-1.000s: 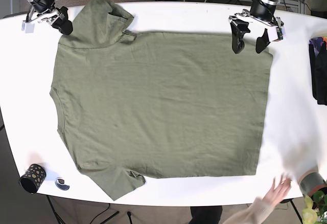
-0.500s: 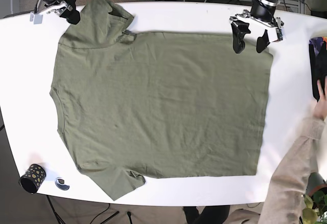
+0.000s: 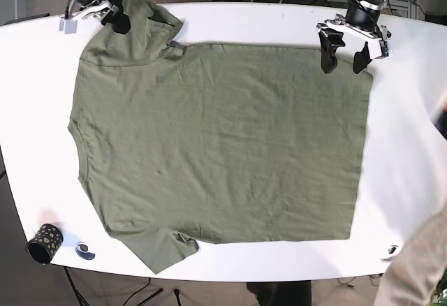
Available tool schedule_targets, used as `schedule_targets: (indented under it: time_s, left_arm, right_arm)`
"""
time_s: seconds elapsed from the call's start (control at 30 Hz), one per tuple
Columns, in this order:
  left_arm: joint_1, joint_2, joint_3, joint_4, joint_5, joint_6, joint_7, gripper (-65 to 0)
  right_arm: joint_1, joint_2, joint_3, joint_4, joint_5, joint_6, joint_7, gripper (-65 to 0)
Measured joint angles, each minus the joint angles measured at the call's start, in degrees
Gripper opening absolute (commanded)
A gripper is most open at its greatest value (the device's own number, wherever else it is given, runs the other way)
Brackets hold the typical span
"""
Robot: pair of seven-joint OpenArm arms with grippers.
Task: Fold the T-shirt properly
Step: 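Grasp the green shirt's shoulder corners with both grippers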
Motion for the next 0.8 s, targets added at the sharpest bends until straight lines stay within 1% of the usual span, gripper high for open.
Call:
schedule_targets:
  time_s: [0.1, 0.13, 0.17, 0.2, 0.27, 0.3, 0.33, 0.37, 0.4, 0.43, 0.53, 0.57, 0.6, 0.63, 0.7, 0.8]
  left_arm:
    - [0.02, 0.02, 0.02, 0.00, 0.02, -0.02, 0.00, -21.0]
    - [0.07, 0.02, 0.02, 0.00, 0.02, -0.02, 0.00, -21.0]
    - [0.15, 0.02, 0.02, 0.00, 0.00, -0.02, 0.00, -21.0]
    - [0.20, 0.00, -0.02, 0.00, -0.02, -0.02, 0.00, -21.0]
    - [0.39, 0.02, -0.28, 0.00, -0.04, -0.02, 0.02, -20.8]
    - [0.46, 0.00, -0.42, 0.00, -0.04, 0.00, 0.00, -20.6]
    - [0.63, 0.02, -0.81, 0.00, -0.11, -0.04, 0.02, -20.4]
    - [0.90, 0.11, -1.42, 0.02, -0.57, -0.04, 0.04, -20.4]
    - [1.16, 0.24, -2.19, 0.02, -1.38, -0.26, 0.13, -20.4]
    - [1.40, 0.35, -3.34, 0.04, -3.08, -0.39, 0.02, -20.4]
    - [1.57, 0.00, -5.97, -0.04, -9.05, 0.85, 1.14, -20.3]
    - [1.16, -0.02, -7.10, -0.09, -11.28, 0.76, 3.52, -20.3]
    - [0.46, 0.02, -8.39, -0.13, -12.17, 0.57, 6.05, -20.3]
    - [-0.24, 0.28, -10.05, -0.15, -14.01, 0.22, 9.40, -20.3]
    - [-2.21, 0.72, -13.49, -0.57, -16.59, 0.15, 13.68, -20.3]
    - [-4.83, 1.97, -17.57, -4.00, -20.24, -0.02, 18.71, -20.3]
  right_arm:
    - [0.09, 0.02, -0.44, 0.00, 0.15, 0.02, 0.11, -33.1]
    - [0.13, 0.04, -0.46, 0.00, 0.15, 0.02, 0.11, -33.8]
    - [0.31, 0.04, -0.44, 0.00, 0.13, 0.02, 0.07, -36.0]
    - [0.59, 0.02, -0.44, 0.00, 0.11, 0.00, -0.13, -39.3]
    - [1.25, 0.02, -0.46, -0.02, -0.37, -0.13, -0.35, -48.2]
    - [1.53, 0.04, -0.50, -0.13, -0.72, -0.26, -0.37, -55.0]
    - [1.81, 0.09, -0.59, -0.26, -1.20, -0.70, -0.74, -59.8]
    - [1.79, 0.17, -0.59, -0.35, -1.29, -0.66, -0.74, -63.3]
    - [1.75, 0.20, -0.59, -0.35, -1.62, -0.72, -0.79, -65.0]
    - [1.60, 0.20, -0.59, -0.35, -1.77, -1.20, -0.85, -65.0]
    - [1.36, 0.17, -0.59, -0.35, -1.97, -1.11, -1.16, -65.0]
    - [1.46, 0.17, -0.59, -0.35, -1.97, -1.09, -1.18, -65.0]
    - [1.51, 0.15, -0.59, -0.35, -1.97, -1.09, -1.18, -65.0]
    - [1.51, 0.17, -0.61, -0.35, -1.95, -1.09, -1.18, -65.0]
    - [1.49, 0.20, -0.59, -0.35, -1.97, -1.11, -1.16, -65.0]
    - [1.49, 0.24, -0.61, -0.35, -1.97, -1.11, -1.16, -65.0]
